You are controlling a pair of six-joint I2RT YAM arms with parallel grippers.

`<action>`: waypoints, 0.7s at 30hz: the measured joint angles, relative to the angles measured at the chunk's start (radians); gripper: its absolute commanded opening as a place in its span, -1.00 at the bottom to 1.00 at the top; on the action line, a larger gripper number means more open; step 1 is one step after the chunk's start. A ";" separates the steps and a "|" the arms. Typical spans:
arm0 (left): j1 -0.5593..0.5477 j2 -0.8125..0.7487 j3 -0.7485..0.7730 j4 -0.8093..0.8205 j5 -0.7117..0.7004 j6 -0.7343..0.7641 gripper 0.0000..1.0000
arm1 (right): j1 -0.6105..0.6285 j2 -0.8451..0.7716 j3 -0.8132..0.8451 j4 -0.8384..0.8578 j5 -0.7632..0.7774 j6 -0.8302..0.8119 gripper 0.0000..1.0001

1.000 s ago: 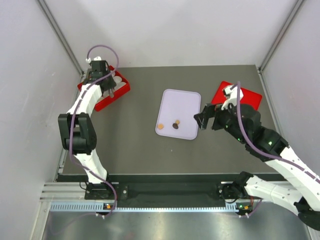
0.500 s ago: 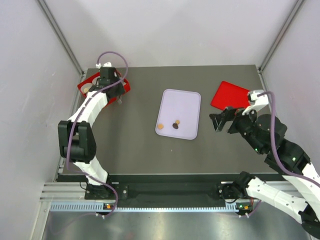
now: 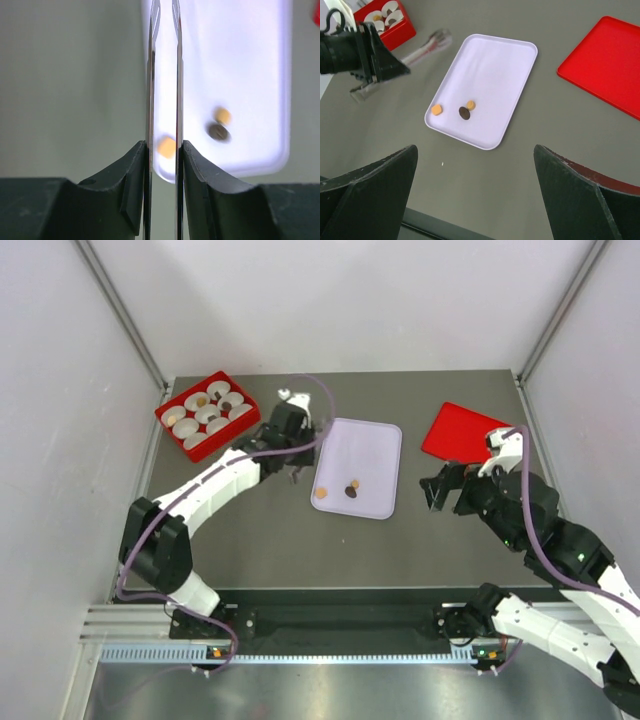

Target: Pack the chocolate

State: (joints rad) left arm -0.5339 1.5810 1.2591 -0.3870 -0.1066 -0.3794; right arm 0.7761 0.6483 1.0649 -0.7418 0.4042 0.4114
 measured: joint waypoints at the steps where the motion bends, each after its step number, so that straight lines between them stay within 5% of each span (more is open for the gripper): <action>1: -0.035 -0.003 -0.003 -0.006 0.003 0.001 -0.21 | 0.000 -0.001 0.000 -0.006 0.002 0.001 0.99; 9: -0.241 -0.068 -0.044 -0.061 -0.009 -0.013 -0.19 | 0.000 -0.018 -0.007 -0.034 0.017 0.009 1.00; 21: -0.346 -0.068 -0.061 -0.111 -0.060 -0.047 -0.17 | 0.000 -0.058 -0.011 -0.046 0.018 0.027 0.99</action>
State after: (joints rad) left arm -0.8795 1.5127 1.1980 -0.4980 -0.1669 -0.4259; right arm 0.7761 0.5907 1.0534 -0.7876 0.4225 0.4389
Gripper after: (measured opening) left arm 0.414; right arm 0.996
